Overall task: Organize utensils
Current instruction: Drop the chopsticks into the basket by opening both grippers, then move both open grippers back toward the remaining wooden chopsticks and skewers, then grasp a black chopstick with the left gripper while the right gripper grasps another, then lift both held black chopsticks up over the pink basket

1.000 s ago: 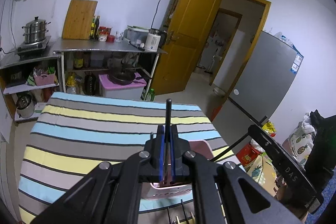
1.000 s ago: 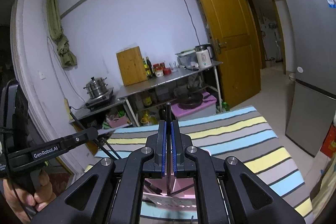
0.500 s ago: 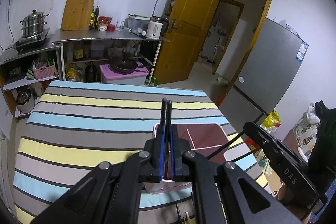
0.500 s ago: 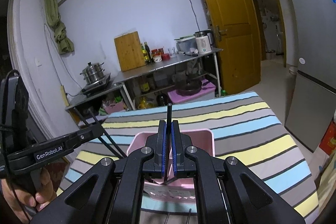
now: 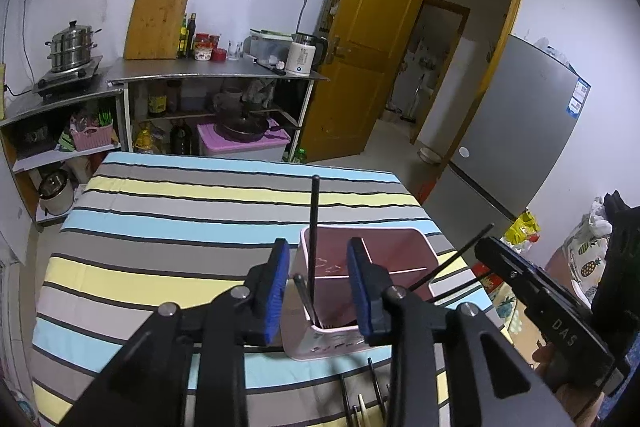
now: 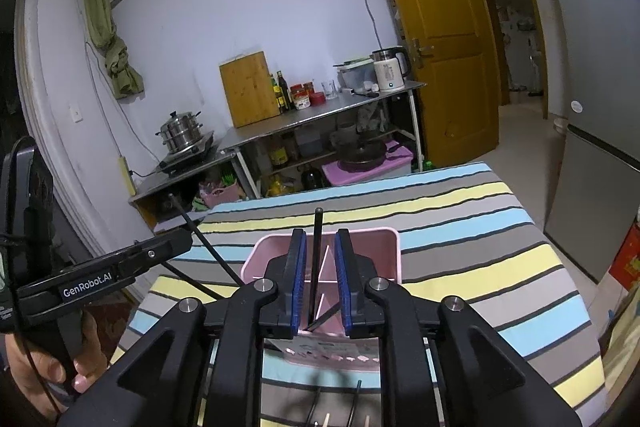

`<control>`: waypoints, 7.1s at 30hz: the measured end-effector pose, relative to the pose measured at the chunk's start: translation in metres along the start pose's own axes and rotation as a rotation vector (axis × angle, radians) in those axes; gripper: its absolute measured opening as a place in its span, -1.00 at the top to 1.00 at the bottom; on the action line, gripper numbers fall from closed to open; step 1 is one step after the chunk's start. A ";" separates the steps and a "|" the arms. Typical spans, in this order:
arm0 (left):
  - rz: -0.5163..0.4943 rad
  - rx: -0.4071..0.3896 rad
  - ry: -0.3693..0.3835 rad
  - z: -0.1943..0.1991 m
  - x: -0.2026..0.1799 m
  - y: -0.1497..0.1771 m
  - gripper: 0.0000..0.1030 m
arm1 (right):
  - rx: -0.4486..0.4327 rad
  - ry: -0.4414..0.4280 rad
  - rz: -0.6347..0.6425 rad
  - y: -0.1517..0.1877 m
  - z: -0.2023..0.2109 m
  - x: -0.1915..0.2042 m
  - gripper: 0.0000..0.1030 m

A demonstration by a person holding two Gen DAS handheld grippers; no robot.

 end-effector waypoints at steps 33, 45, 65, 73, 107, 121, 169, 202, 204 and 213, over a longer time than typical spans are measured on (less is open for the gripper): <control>-0.013 0.021 0.018 0.074 -0.025 0.146 0.38 | 0.076 0.034 -0.024 0.115 0.104 -0.040 0.71; 0.011 0.067 0.020 0.070 -0.023 0.178 0.38 | 0.124 0.032 -0.006 0.149 0.100 -0.038 0.71; 0.029 0.275 0.029 -0.020 -0.022 0.216 0.38 | 0.228 0.026 -0.030 0.181 0.062 -0.047 0.71; 0.023 0.305 0.008 -0.043 -0.020 0.219 0.38 | 0.251 0.030 -0.046 0.187 0.051 -0.054 0.71; -0.020 0.326 -0.135 -0.033 0.025 0.211 0.76 | 0.290 -0.010 -0.008 0.184 0.018 -0.029 0.71; 0.103 0.338 -0.053 -0.048 0.041 0.197 0.76 | 0.407 0.035 0.042 0.186 -0.051 -0.016 0.72; -0.064 0.133 0.033 0.026 -0.030 0.072 0.90 | 0.161 -0.002 0.062 0.061 0.030 0.003 0.91; -0.043 0.126 0.045 0.066 -0.039 0.065 0.90 | 0.055 -0.003 0.049 0.037 0.079 -0.005 0.91; -0.038 0.111 0.052 0.067 -0.037 0.058 0.90 | 0.042 -0.003 0.047 0.031 0.079 -0.004 0.91; -0.032 0.028 0.067 0.074 -0.040 0.013 0.90 | -0.043 -0.022 0.012 -0.006 0.079 -0.002 0.91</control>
Point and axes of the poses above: each gripper's, at about its wrist camera, not at the fingertips, and z roughly against the way its jaws point, x to its left, y to its underside, the point moved 6 cm from there along -z, roughly the way its jaws point, and after that the axes turned 10 degrees about y, right-handed, at the moved point
